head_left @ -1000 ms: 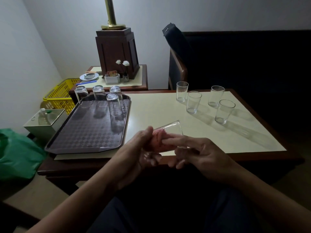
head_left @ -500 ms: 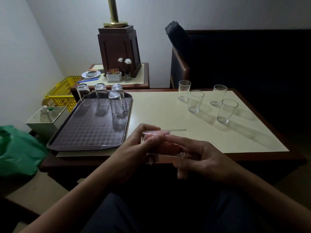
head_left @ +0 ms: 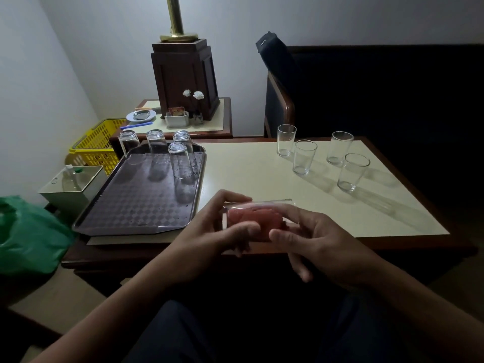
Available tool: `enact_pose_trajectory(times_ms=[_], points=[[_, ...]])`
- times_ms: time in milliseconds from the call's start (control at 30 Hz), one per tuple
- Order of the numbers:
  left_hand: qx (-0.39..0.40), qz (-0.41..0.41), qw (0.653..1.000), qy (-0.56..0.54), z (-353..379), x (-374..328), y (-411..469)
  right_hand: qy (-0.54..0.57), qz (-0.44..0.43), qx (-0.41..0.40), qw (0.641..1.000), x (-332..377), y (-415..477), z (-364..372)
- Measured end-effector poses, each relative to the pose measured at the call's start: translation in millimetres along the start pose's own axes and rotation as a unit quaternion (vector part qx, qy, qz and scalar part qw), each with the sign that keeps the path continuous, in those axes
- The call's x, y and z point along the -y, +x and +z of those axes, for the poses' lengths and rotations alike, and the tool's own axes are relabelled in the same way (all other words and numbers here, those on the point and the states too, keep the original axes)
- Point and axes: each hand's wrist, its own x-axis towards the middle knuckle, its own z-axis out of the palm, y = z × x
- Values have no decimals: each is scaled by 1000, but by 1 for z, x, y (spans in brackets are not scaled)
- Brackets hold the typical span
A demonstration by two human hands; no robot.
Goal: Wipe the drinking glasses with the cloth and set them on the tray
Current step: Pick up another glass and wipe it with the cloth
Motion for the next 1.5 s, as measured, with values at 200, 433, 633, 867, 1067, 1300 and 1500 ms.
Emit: enact_pose_trajectory(times_ms=[200,433,633,867,1067,1300,1500], points=[[6,-50,996,-69,4,4,3,-8,-25,-53,998,-4,-2,6],[-26,19,999,30,-8,9,4,17,2,-42,999,-5,2,5],[-40,-18,999,-26,-8,4,8,44,-40,-141,988,-9,7,2],[-29,-80,991,-108,-7,10,8,2,-28,-126,992,-9,4,3],[-57,53,992,98,-9,12,7,122,-1,-146,982,-13,8,1],[-54,-55,991,-110,-6,13,10,76,-3,-151,986,-15,11,2],[-41,17,998,45,-6,14,7,133,-2,-157,979,-18,11,0]])
